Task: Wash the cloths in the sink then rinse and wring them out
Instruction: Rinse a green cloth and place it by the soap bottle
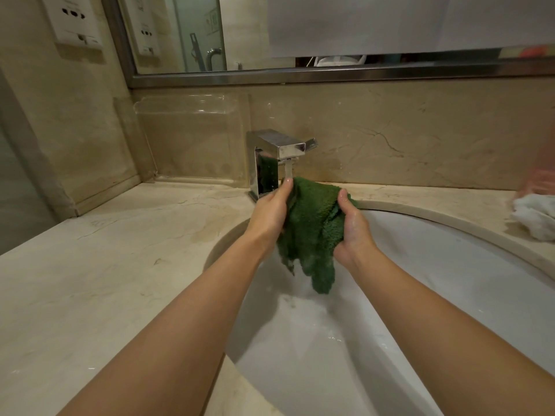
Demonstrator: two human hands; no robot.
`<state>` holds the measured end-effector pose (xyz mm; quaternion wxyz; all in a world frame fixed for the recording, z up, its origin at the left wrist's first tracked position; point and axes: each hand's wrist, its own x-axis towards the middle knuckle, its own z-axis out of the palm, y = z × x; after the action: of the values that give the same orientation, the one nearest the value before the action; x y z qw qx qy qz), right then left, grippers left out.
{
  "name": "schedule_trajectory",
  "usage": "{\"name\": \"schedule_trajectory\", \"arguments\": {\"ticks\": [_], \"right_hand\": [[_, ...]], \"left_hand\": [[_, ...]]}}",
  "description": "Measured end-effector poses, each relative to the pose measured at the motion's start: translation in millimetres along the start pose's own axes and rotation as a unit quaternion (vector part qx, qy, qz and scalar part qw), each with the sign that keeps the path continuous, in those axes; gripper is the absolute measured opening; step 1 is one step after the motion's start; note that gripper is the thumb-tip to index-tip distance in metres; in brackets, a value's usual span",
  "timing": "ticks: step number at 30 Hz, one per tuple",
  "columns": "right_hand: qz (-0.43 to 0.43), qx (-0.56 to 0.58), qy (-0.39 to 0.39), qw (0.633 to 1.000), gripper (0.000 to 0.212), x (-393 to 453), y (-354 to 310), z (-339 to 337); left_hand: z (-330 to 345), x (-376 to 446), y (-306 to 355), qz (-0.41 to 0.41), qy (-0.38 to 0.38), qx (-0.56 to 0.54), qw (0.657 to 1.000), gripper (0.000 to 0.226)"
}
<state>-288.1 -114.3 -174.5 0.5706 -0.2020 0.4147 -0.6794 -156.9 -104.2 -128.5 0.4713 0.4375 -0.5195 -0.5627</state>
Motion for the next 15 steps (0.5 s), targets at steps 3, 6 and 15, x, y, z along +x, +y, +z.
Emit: {"name": "schedule_trajectory", "arguments": {"ticks": [3, 6, 15], "right_hand": [[0.001, 0.018, -0.026, 1.0, 0.049, 1, 0, 4], [0.0, 0.024, -0.043, 0.999, 0.046, -2, 1, 9], [0.01, 0.001, -0.037, 0.999, 0.045, -7, 1, 8]], "left_hand": [[0, -2, 2, 0.015, 0.001, -0.054, 0.998, 0.044], [0, -3, 0, 0.045, -0.008, -0.032, 0.998, 0.045], [-7, 2, -9, 0.033, -0.022, 0.104, 0.994, 0.073]]}}
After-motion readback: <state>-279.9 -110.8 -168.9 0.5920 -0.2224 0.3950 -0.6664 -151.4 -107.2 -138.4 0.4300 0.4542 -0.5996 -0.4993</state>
